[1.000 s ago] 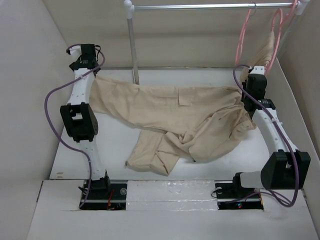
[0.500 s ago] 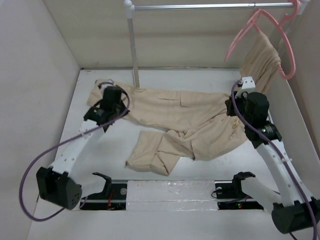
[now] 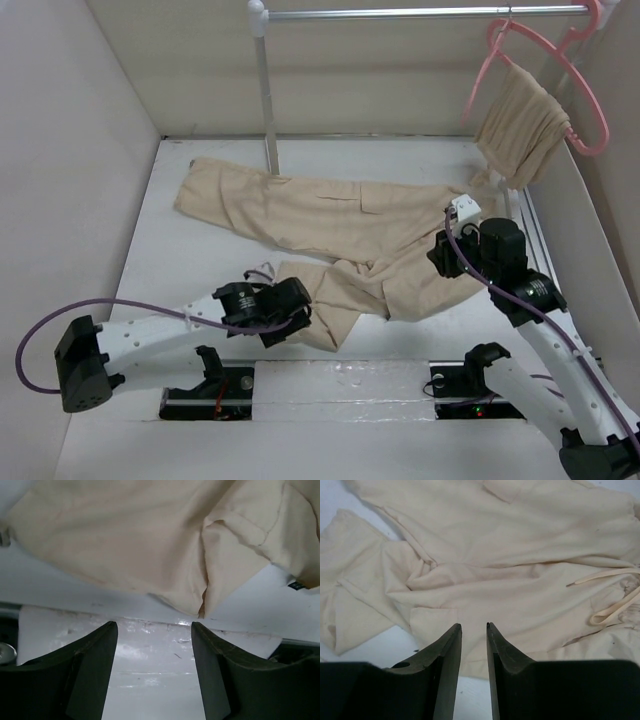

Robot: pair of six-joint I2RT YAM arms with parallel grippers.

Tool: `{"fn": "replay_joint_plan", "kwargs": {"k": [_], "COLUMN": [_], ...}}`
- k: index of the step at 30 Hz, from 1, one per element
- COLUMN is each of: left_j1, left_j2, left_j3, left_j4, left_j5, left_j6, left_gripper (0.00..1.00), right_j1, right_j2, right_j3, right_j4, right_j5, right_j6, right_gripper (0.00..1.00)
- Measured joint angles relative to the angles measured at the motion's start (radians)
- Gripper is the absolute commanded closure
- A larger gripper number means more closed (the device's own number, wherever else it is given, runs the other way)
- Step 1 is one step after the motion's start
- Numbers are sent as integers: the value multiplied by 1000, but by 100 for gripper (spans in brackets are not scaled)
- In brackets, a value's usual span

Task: Place the trousers on the hanger
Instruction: Flatten out the trousers at the center of the board.

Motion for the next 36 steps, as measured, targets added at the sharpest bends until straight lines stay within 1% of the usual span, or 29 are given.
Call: {"fn": "replay_joint_plan", "kwargs": {"k": [4, 6, 8, 11, 15, 19, 23, 26, 29, 31, 33, 35, 36], "left_j1": [-21, -21, -21, -21, -16, 7, 23, 54, 125, 181, 221, 233, 235], "left_j2": [-150, -219, -271, -322, -333, -303, -239, -200, -156, -134, -118, -110, -110], "left_j3": [-124, -176, -210, -238, -295, -369, -377, -377, -380, -379, -356, -264, -187], "left_j4": [-43, -62, -72, -79, -48, 10, 84, 158, 229, 252, 228, 133, 77], "left_j5": [30, 30, 16, -21, -47, -49, -66, -89, -105, -112, -126, -166, -189], "left_j6": [-285, -373, -426, -472, -501, -513, -523, -527, -532, -532, -521, -492, -476], "left_gripper": [43, 42, 43, 42, 45, 48, 48, 61, 100, 100, 100, 100, 100], "right_j1": [3, 4, 10, 22, 23, 23, 23, 27, 40, 42, 43, 44, 44], "right_j2": [-23, -35, -39, -38, -40, -41, -41, -41, -42, -45, -53, -58, -58], "right_j3": [-12, -20, -24, -32, -43, -43, -40, -31, -27, -27, -27, -27, -27], "right_j4": [-35, -39, -48, -56, -84, -101, -118, -129, -138, -151, -171, -185, -190], "right_j5": [-40, -55, -72, -100, -120, -122, -126, -129, -132, -129, -112, -93, -81], "right_j6": [-5, -9, -13, -20, -24, -29, -29, -30, -32, -34, -36, -35, -32], "right_gripper": [66, 66, 67, 67, 67, 67, 67, 67, 67, 67, 67, 60, 57]}}
